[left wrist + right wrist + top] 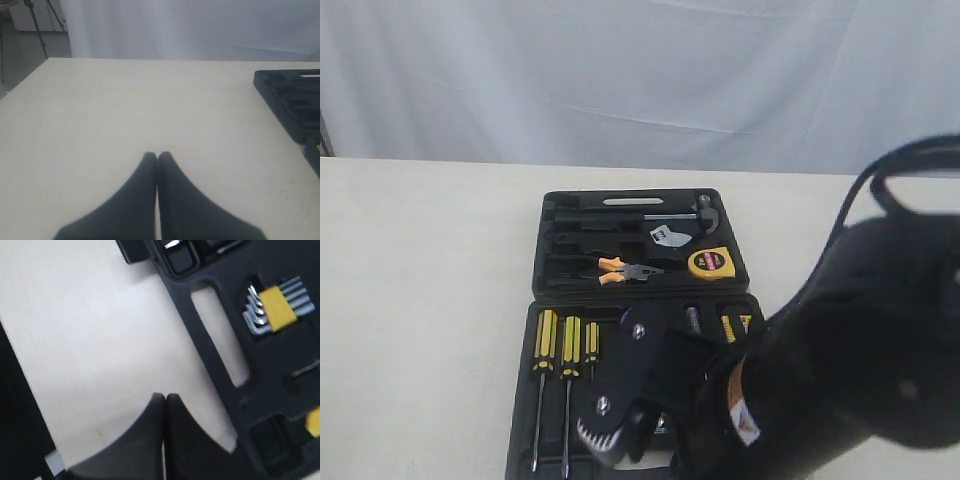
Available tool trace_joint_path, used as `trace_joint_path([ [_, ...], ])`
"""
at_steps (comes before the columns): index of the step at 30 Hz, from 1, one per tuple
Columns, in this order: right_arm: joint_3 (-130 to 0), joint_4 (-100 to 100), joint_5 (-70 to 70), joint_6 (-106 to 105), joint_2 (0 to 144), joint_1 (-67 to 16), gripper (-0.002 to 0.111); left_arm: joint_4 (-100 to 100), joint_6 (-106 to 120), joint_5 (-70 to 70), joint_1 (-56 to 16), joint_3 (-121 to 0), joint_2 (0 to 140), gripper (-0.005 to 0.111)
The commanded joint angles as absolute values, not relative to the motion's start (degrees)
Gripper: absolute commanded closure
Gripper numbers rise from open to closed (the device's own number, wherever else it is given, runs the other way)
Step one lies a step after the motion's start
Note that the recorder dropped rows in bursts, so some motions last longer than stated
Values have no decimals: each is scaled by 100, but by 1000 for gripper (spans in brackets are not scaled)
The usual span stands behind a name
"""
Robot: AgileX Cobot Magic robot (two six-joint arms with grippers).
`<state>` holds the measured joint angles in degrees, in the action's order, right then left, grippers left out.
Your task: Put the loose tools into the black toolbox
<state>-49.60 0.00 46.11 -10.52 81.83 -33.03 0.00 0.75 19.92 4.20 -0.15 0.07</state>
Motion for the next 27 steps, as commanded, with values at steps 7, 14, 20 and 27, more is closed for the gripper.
trace_joint_path([
  [7,-4432,0,3247,-706,8422,-3645,108,0,41,1962,393,0,0,107],
  [14,-4432,0,3257,-706,8422,-3645,108,0,41,1962,393,0,0,107],
  [20,-4432,0,3336,-706,8422,-3645,108,0,41,1962,393,0,0,107],
  [27,-4432,-36,3495,-706,8422,-3645,65,0,41,1962,393,0,0,107],
])
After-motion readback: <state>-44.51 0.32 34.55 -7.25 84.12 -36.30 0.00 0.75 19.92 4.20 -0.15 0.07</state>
